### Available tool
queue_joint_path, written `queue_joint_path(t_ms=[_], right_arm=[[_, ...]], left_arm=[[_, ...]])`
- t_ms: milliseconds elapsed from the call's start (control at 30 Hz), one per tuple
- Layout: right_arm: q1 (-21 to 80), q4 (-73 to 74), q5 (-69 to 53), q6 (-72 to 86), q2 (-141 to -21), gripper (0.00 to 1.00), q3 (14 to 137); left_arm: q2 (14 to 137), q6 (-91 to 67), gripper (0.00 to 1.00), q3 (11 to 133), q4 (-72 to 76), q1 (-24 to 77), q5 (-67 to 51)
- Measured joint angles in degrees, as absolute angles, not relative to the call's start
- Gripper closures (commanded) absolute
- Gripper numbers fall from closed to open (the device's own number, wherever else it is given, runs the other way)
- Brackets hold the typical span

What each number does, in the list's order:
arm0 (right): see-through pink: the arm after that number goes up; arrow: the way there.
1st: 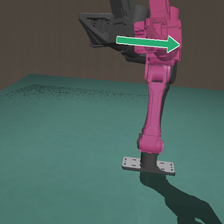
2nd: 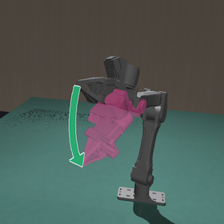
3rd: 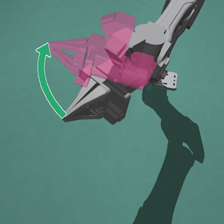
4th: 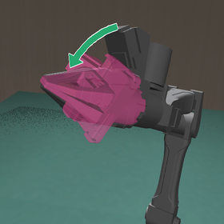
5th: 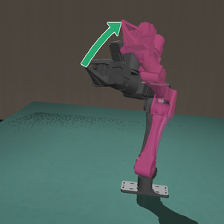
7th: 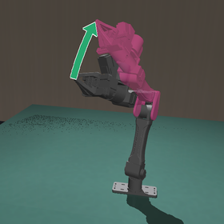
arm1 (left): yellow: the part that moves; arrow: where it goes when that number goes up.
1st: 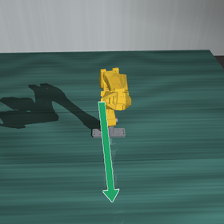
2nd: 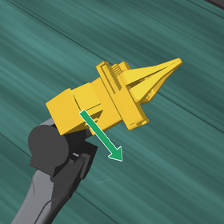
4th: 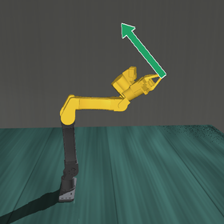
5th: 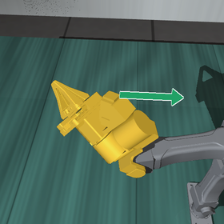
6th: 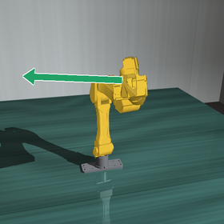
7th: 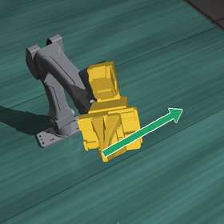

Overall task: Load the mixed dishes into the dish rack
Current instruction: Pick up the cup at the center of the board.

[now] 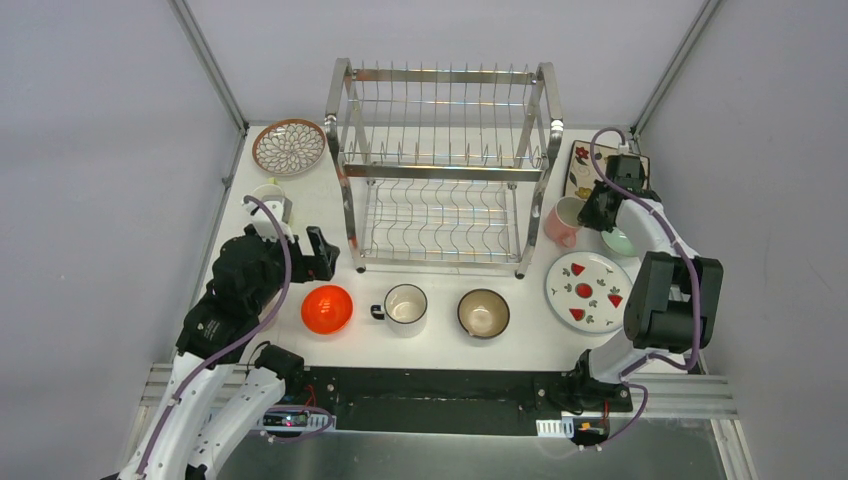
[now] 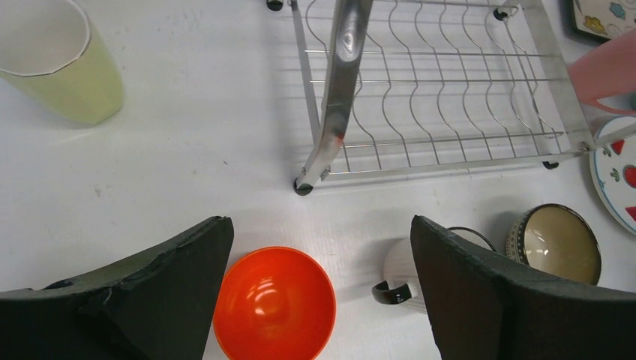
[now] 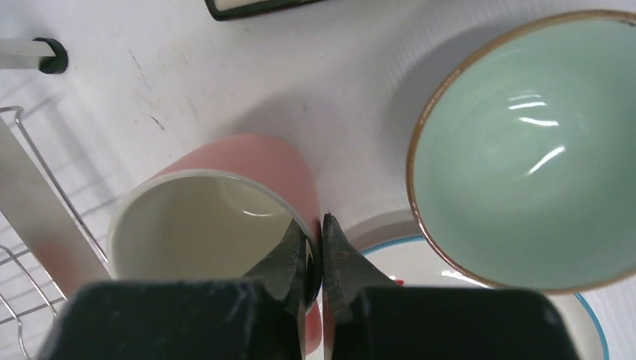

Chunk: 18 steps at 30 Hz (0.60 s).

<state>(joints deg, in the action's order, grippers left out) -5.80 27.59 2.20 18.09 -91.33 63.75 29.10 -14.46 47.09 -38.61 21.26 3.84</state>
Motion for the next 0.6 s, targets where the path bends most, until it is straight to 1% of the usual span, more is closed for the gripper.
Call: queue_joint_path(t_ms=[133, 367, 467, 600], right_arm=[[-5.78, 32.51, 3.68, 18.31, -88.23, 1.00, 63.72], [-4.80, 39.44, 5.65, 20.51, -73.34, 1.00, 62.98], [-2.31, 43.07, 7.11, 21.56, -67.96, 1.00, 63.07], [2.28, 50.04, 8.21, 22.61, -63.99, 1.00, 63.09]], left_arm=[[29.50, -14.57, 0.07, 47.09, -38.33, 21.26, -0.91], [32.45, -15.70, 0.10, 47.09, -36.14, 21.26, -11.92], [34.02, -16.21, 0.10, 47.09, -35.57, 21.26, -15.31], [35.09, -17.08, 0.11, 47.09, -34.83, 21.26, -18.79]])
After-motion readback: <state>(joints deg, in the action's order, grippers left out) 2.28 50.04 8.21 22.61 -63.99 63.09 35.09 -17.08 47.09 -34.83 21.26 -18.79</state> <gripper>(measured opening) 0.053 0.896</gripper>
